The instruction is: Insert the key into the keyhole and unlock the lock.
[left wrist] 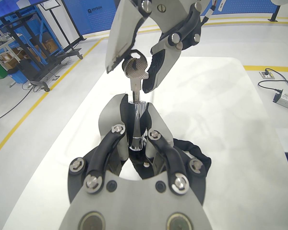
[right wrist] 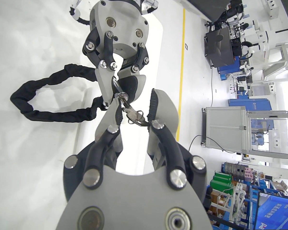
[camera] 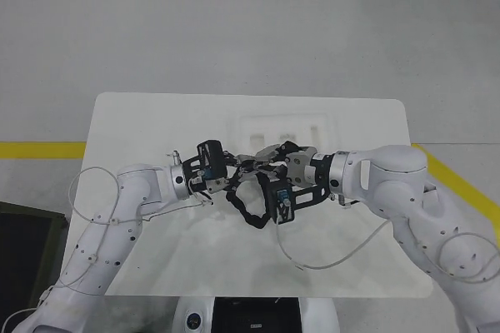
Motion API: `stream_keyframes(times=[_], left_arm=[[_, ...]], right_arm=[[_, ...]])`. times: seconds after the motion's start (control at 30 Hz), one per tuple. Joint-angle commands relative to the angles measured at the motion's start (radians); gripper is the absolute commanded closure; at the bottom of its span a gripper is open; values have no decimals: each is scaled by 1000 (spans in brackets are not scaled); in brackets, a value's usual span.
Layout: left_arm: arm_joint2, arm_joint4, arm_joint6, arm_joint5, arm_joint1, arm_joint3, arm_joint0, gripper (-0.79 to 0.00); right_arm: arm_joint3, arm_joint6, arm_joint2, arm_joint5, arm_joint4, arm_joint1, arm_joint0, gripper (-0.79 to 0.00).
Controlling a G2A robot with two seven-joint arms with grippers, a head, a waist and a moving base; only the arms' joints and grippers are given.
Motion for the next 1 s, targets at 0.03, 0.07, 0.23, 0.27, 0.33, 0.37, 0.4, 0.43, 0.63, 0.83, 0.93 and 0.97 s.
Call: stream_keyframes(times=[0.03,0.07,0.23,0.27,0.33,0.37,0.4,0.43,0.63,0.83,0.93,0.97], left_arm=[[0,3,3,4,0,0,-1,0],[0,5,3,6,0,0,-2,0],[2,33,10,21,1,-6,-10,0],[2,42,13,24,1,-9,-12,0],[4,57,20,28,1,-10,-13,0],[5,68,22,29,2,-12,-15,0],[6,74,26,31,2,-13,-16,0],[8,86,28,32,2,-15,-17,0],[8,154,54,65,5,-26,-20,0],[7,191,87,80,8,-27,-18,0],[8,208,100,88,9,-31,-16,0],[7,214,104,92,9,-33,-15,0]], right_arm=[[7,7,-2,-9,6,-1,4,0],[11,11,-1,-13,13,-1,5,0],[34,65,-1,-31,70,-7,11,0],[37,83,-2,-39,85,-8,14,0],[45,116,-5,-49,123,-12,19,0],[51,135,-8,-55,142,-14,21,0],[55,151,-11,-55,168,-17,23,0],[62,170,-13,-53,195,-19,25,0],[87,330,-31,-48,388,-34,41,0],[102,531,-54,4,616,-45,64,0],[113,631,-59,70,740,-48,74,0],[114,665,-61,90,777,-49,78,0]])
